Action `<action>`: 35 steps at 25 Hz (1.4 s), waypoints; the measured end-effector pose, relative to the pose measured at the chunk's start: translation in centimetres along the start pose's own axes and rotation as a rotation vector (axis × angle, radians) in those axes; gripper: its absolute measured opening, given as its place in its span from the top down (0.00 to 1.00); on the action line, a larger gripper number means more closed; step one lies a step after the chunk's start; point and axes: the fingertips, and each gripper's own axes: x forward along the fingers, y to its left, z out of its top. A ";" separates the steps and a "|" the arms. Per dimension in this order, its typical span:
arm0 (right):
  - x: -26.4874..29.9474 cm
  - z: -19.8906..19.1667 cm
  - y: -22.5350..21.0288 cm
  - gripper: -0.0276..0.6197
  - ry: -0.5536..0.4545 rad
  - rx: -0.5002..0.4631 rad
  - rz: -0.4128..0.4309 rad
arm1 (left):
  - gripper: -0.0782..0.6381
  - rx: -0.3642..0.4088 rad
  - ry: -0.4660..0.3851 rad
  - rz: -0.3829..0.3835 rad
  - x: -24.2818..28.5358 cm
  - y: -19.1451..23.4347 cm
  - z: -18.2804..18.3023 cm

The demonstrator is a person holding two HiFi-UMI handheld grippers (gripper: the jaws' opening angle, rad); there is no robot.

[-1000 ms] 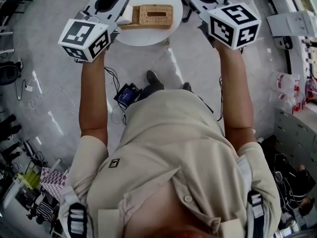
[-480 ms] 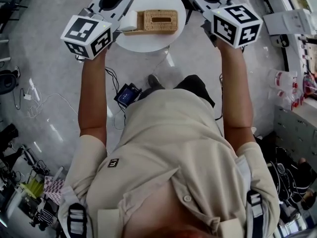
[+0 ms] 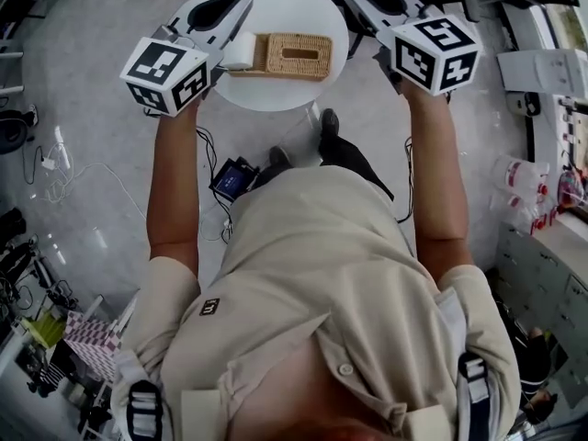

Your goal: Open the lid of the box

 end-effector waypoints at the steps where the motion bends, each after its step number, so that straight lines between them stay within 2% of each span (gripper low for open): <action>1: 0.3 0.0 -0.2 0.97 0.003 -0.001 0.011 | 0.87 -0.004 0.006 0.007 0.2 0.2 -0.2; 13: 5.3 -2.6 -2.5 0.97 0.064 0.033 0.084 | 0.87 -0.061 0.091 0.038 2.8 4.1 -4.9; 27: 8.6 -6.6 -4.9 0.97 0.120 0.093 0.094 | 0.87 -0.137 0.186 0.020 5.5 6.5 -10.5; 35: 10.8 -10.5 -6.2 0.97 0.172 0.134 0.101 | 0.87 -0.172 0.247 0.009 6.7 7.7 -15.1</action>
